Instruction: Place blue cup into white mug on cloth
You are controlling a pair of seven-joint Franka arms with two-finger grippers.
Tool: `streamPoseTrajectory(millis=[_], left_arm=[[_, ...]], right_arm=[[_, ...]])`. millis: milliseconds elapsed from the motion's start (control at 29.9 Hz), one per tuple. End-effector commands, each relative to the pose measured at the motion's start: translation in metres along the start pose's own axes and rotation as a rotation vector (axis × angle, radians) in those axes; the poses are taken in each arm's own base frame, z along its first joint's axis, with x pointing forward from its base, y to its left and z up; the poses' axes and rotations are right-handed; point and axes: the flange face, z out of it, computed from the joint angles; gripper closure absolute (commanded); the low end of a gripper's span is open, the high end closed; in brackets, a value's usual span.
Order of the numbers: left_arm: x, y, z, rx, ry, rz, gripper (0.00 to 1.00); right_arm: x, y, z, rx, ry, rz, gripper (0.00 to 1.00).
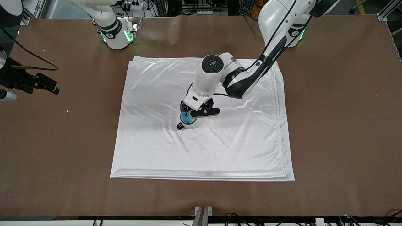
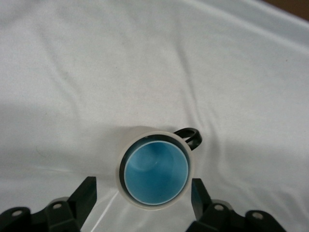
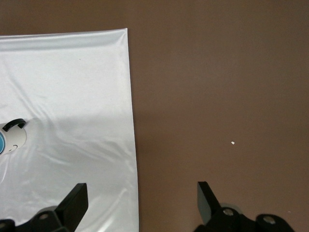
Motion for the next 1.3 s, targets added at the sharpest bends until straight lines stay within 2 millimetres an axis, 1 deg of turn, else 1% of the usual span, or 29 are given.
streamPoseTrajectory(millis=[0,100,167,200,267,334,401,468,568,701,768,868,935,1102,1202,1269], left_arm=[[0.011,0.009,-0.05,-0.017,0.078,-0.006,0.0],[0.016,0.007,-0.076,0.006,0.096,-0.01,0.0],[0.026,0.0,-0.097,0.03,0.109,-0.014,0.0],[0.029,-0.003,-0.105,0.042,0.113,-0.016,0.0],[0.037,-0.007,-0.132,0.046,0.134,-0.024,0.0],[0.039,-0.012,-0.158,0.065,0.143,-0.025,0.0],[0.035,-0.015,-0.177,0.104,0.14,-0.017,0.0],[0.034,-0.021,-0.195,0.137,0.144,-0.011,0.0],[0.044,-0.036,-0.226,0.175,0.156,0.028,0.0],[0.075,-0.075,-0.262,0.233,0.147,0.099,0.0],[0.091,-0.095,-0.279,0.23,0.125,0.123,0.0],[0.117,-0.132,-0.308,0.21,0.086,0.119,0.0],[0.129,-0.158,-0.324,0.217,0.059,0.103,0.0],[0.151,-0.215,-0.351,0.256,0.003,0.101,0.0],[0.161,-0.242,-0.367,0.241,-0.008,0.072,0.0],[0.169,-0.261,-0.374,0.213,-0.016,0.027,0.0]], right_arm=[[0.003,0.0,-0.003,0.008,0.005,-0.015,0.0],[0.003,0.002,-0.002,0.005,0.002,-0.012,0.0],[0.003,0.006,-0.003,0.006,0.003,-0.006,0.0],[0.003,0.007,-0.003,0.008,0.004,-0.002,0.0],[0.003,0.008,-0.003,0.01,0.004,-0.001,0.0],[0.003,0.007,-0.002,0.014,0.002,-0.002,0.0],[0.003,0.006,-0.002,0.014,0.002,-0.003,0.0],[0.004,0.003,-0.001,0.013,0.001,-0.01,0.0],[0.003,0.001,-0.001,0.008,0.001,-0.013,0.0],[0.003,0.003,-0.001,0.005,-0.002,-0.012,0.0],[0.003,0.004,-0.001,0.005,-0.001,-0.01,0.0],[0.003,0.003,-0.001,0.005,-0.001,-0.012,0.0],[0.004,0.003,0.0,0.005,-0.001,-0.013,0.0],[0.004,0.002,0.0,0.005,-0.004,-0.013,0.0],[0.004,0.0,0.0,0.005,-0.004,-0.016,0.0],[0.004,-0.002,0.001,0.005,-0.004,-0.019,0.0]])
